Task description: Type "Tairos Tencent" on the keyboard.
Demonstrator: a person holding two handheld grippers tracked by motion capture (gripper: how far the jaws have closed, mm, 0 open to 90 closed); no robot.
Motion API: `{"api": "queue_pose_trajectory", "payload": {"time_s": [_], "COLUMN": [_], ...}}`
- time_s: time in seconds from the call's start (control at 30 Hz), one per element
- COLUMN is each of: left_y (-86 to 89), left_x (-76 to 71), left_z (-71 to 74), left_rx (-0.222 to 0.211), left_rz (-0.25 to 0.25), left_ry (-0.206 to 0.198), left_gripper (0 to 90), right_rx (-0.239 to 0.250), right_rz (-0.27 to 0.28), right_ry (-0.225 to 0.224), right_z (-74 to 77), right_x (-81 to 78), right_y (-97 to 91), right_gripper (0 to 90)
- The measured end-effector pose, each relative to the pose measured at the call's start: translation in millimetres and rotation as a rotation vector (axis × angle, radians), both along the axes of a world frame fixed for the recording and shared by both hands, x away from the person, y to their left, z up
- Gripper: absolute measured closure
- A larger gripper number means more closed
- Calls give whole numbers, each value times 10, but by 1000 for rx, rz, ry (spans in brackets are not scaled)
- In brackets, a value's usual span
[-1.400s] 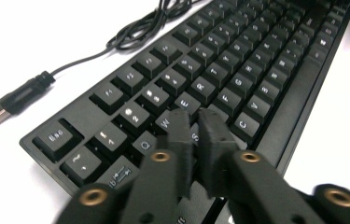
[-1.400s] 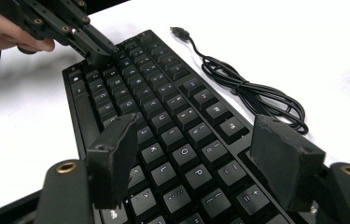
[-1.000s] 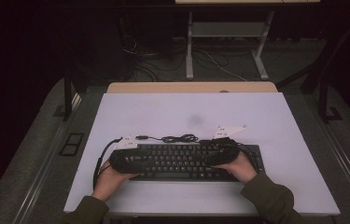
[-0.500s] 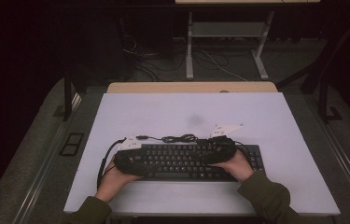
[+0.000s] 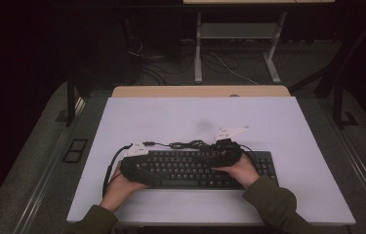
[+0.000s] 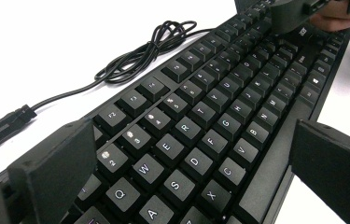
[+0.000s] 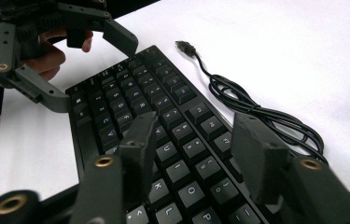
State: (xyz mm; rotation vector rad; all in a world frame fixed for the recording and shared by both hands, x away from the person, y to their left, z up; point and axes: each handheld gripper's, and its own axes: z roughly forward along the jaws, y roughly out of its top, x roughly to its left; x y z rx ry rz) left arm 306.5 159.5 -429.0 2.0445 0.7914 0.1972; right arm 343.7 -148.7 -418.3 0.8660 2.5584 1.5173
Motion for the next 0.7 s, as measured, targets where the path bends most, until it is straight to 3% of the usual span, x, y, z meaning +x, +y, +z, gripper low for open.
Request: {"api": "queue_pose_trajectory", "payload": {"time_s": [0.37, 0.7], "left_y": [-1, -3], "left_x": [1, 6], "left_z": [-1, -22], "left_rx": [0, -2], "left_rz": [2, -1], "left_ry": [-7, -9], "left_gripper": [0, 0], "right_rx": [-26, -77], "right_rz": [13, 58], "right_ry": [6, 19], "right_z": [-14, -91], "right_x": [36, 28], "right_y": [107, 162], "right_gripper": [725, 878]}}
